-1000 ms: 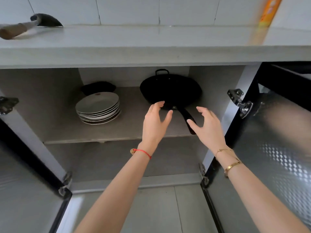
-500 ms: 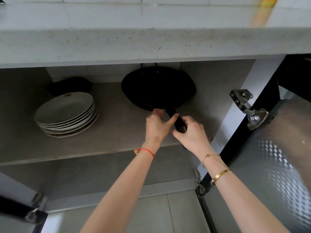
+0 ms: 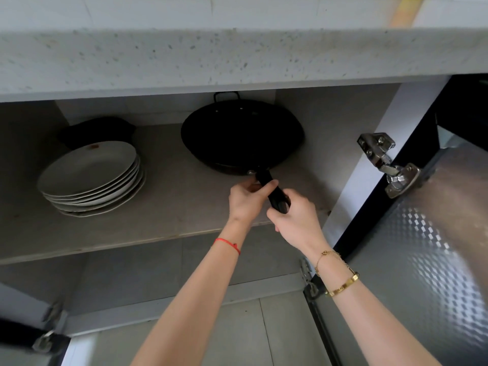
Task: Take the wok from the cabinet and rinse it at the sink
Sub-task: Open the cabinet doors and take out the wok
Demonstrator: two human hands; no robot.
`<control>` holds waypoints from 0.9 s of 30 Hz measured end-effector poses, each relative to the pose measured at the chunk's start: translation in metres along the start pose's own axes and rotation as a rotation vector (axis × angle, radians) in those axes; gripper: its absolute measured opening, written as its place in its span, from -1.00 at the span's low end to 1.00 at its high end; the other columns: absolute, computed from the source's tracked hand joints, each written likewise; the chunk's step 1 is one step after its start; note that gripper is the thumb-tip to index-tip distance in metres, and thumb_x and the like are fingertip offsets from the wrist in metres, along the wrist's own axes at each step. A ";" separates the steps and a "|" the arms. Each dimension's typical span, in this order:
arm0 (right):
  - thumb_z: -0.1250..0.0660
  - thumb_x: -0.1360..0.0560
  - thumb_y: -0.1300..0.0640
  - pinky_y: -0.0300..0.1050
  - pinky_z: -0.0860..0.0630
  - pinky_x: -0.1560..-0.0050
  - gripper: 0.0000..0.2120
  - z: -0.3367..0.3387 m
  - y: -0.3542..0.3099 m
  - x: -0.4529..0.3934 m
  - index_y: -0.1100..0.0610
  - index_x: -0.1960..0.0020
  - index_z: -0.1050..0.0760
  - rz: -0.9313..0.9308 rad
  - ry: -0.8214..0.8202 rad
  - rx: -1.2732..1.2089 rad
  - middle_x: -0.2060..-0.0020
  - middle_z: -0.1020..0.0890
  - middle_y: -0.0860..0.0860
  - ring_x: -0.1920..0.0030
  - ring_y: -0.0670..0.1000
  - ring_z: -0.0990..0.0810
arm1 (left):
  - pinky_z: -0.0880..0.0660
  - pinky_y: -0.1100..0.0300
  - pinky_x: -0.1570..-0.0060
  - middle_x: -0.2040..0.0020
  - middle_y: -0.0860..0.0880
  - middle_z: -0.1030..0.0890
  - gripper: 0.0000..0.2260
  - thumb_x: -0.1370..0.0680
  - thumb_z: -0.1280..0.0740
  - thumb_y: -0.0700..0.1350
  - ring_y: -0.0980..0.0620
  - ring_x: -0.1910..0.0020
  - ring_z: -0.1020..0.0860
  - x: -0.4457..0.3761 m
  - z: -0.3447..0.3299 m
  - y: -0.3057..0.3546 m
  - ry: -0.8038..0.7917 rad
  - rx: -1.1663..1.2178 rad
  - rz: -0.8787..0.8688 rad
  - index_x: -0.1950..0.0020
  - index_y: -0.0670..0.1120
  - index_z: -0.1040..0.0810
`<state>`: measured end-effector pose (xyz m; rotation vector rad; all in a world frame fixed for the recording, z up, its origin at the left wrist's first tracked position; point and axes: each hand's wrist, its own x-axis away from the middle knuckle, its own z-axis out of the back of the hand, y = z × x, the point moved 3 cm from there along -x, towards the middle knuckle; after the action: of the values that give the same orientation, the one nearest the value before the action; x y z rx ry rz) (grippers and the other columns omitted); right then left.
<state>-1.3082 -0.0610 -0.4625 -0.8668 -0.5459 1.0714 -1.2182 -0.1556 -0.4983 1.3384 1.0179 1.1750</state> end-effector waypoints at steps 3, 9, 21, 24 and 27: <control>-0.34 -0.43 0.22 -0.20 -0.46 0.44 -0.85 -0.003 0.000 0.019 0.15 0.00 -0.49 0.002 0.005 -0.024 0.26 -0.64 0.20 0.29 0.20 -0.62 | -0.53 0.22 -0.13 0.05 0.01 -0.72 -0.67 -0.39 -0.56 -0.01 0.10 -0.01 -0.67 0.019 0.007 -0.004 -0.016 0.036 0.010 -0.09 -0.10 -0.68; -0.36 -0.48 0.15 -0.17 -0.54 0.36 -0.79 -0.007 0.001 0.070 0.04 -0.10 -0.47 -0.010 -0.012 -0.059 0.20 -0.63 0.05 0.27 0.11 -0.66 | -0.48 0.38 0.01 0.07 0.08 -0.71 -0.69 -0.42 -0.54 -0.03 0.22 0.04 -0.65 0.069 0.023 -0.008 -0.049 0.061 0.004 -0.13 -0.06 -0.65; -0.36 -0.54 0.10 -0.20 -0.48 0.49 -0.66 -0.014 0.004 0.180 0.14 -0.23 -0.31 -0.202 -0.212 -0.287 0.30 -0.61 0.08 0.50 -0.02 -0.57 | -0.50 0.37 0.07 0.05 0.02 -0.73 -0.83 -0.50 -0.46 -0.07 0.15 0.04 -0.66 0.187 0.052 -0.026 -0.172 0.057 0.027 -0.06 -0.08 -0.68; -0.35 -0.55 0.12 -0.22 -0.46 0.53 -0.69 -0.018 0.008 0.193 0.18 -0.21 -0.33 -0.235 -0.191 -0.321 0.29 -0.61 0.10 0.50 0.02 -0.57 | -0.53 0.30 0.01 0.04 0.00 -0.73 -0.85 -0.50 -0.46 -0.08 0.10 0.01 -0.66 0.199 0.054 -0.032 -0.196 0.060 0.055 -0.05 -0.07 -0.67; -0.35 -0.56 0.08 -0.23 -0.47 0.52 -0.70 -0.024 0.012 0.200 0.12 -0.21 -0.34 -0.216 -0.169 -0.319 0.35 -0.60 0.10 0.56 -0.03 -0.55 | -0.52 0.05 -0.26 -0.07 -0.07 -0.71 -0.66 -0.44 -0.50 -0.02 -0.01 -0.14 -0.64 0.202 0.056 -0.037 -0.218 0.110 0.092 -0.16 -0.13 -0.64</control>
<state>-1.2157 0.1168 -0.4895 -0.9730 -0.9498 0.8761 -1.1297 0.0377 -0.5125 1.5769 0.8816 1.0257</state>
